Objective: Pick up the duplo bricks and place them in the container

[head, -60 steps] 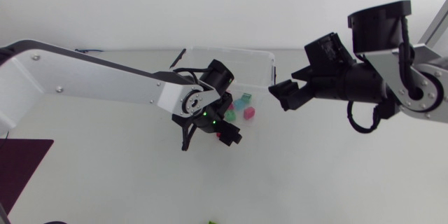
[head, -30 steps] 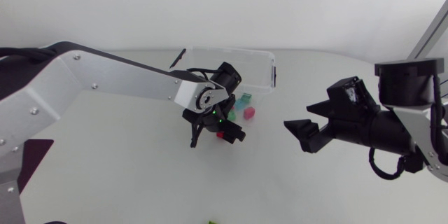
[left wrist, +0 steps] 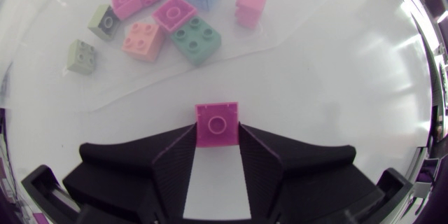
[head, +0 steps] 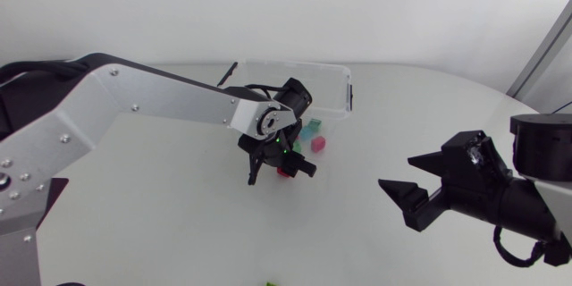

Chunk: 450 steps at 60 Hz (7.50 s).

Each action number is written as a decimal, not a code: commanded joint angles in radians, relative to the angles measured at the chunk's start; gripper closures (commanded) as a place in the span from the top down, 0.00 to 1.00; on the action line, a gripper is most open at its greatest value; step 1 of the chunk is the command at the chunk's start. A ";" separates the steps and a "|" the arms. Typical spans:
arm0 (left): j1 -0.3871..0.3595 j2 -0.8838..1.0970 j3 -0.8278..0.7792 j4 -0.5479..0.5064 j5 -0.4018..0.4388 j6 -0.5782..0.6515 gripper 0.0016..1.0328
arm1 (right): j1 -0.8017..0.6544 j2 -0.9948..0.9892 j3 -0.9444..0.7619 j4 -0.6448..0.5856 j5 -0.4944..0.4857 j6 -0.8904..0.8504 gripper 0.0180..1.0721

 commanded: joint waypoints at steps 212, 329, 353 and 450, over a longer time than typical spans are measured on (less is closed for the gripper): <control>-0.026 -0.956 -1.000 0.454 0.258 0.695 0.96 | -0.095 -0.709 -0.302 0.143 0.261 -0.031 0.91; -0.357 -0.467 -0.602 -0.087 0.265 0.914 0.49 | -0.102 -0.762 -0.421 0.251 0.333 -0.077 0.95; -0.350 -0.406 -0.589 -0.130 0.264 0.929 0.11 | -0.102 -0.762 -0.421 0.251 0.333 -0.077 0.95; 0.431 -0.461 -0.174 0.530 0.203 0.469 0.96 | -0.102 -0.762 -0.421 0.251 0.333 -0.077 0.95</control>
